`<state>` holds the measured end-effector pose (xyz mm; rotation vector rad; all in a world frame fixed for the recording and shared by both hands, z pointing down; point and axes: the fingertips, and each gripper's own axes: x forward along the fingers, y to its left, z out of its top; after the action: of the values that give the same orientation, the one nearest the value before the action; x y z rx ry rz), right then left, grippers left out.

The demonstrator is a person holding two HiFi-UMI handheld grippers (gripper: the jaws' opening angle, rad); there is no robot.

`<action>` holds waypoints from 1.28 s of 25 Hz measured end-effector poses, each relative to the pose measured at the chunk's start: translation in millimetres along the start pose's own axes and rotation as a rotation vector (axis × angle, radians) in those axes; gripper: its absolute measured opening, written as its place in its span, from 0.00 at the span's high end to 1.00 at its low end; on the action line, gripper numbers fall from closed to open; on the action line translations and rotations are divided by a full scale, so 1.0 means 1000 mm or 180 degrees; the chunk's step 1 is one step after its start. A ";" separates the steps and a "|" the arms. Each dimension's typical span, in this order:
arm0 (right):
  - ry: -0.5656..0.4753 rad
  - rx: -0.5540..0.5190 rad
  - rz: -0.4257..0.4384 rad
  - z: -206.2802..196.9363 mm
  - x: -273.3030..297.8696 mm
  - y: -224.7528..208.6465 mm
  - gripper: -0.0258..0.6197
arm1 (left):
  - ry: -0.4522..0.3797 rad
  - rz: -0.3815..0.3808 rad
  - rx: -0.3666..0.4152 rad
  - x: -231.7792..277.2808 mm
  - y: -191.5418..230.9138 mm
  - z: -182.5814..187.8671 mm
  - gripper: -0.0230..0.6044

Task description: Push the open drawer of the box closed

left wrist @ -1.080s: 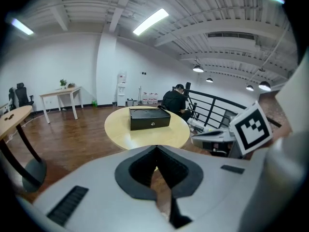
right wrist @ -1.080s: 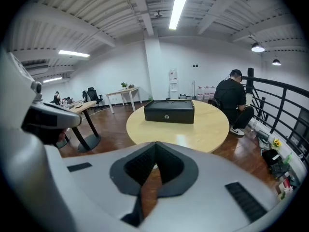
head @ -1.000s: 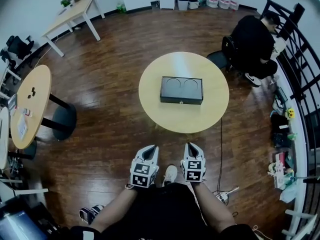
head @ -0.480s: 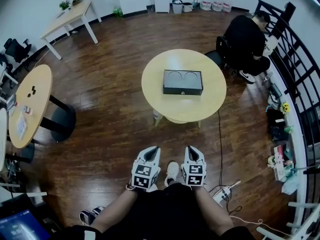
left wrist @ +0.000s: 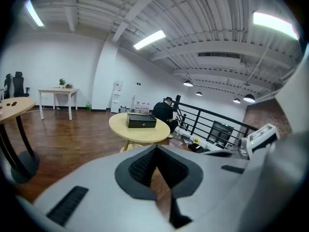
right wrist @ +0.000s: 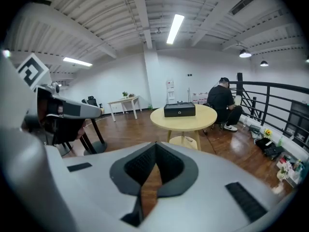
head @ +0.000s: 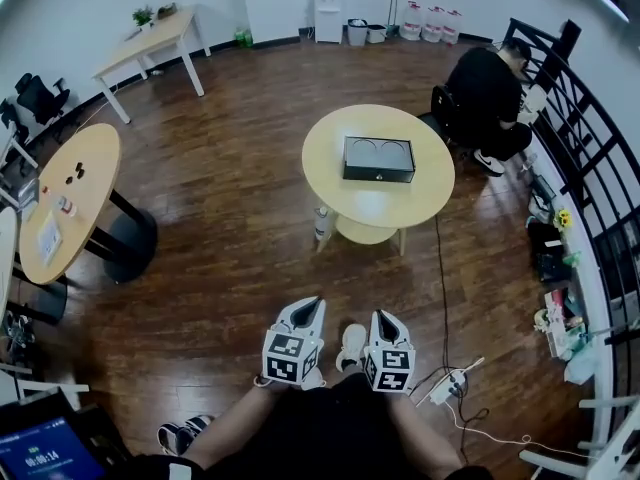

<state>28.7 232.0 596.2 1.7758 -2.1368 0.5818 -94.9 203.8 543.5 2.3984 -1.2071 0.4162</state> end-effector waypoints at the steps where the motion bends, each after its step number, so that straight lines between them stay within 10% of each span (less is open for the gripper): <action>1: 0.0010 0.0003 -0.0009 -0.006 -0.009 0.006 0.95 | -0.0004 -0.0005 0.0012 -0.008 -0.001 -0.004 0.96; 32: -0.0178 -0.0330 -0.0022 0.025 -0.062 -0.009 0.95 | -0.0147 -0.0089 0.0264 -0.015 -0.062 0.010 0.96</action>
<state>49.8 272.0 546.3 1.7623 -2.1552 0.4163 -52.6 242.2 514.2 2.5053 -1.1965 0.4117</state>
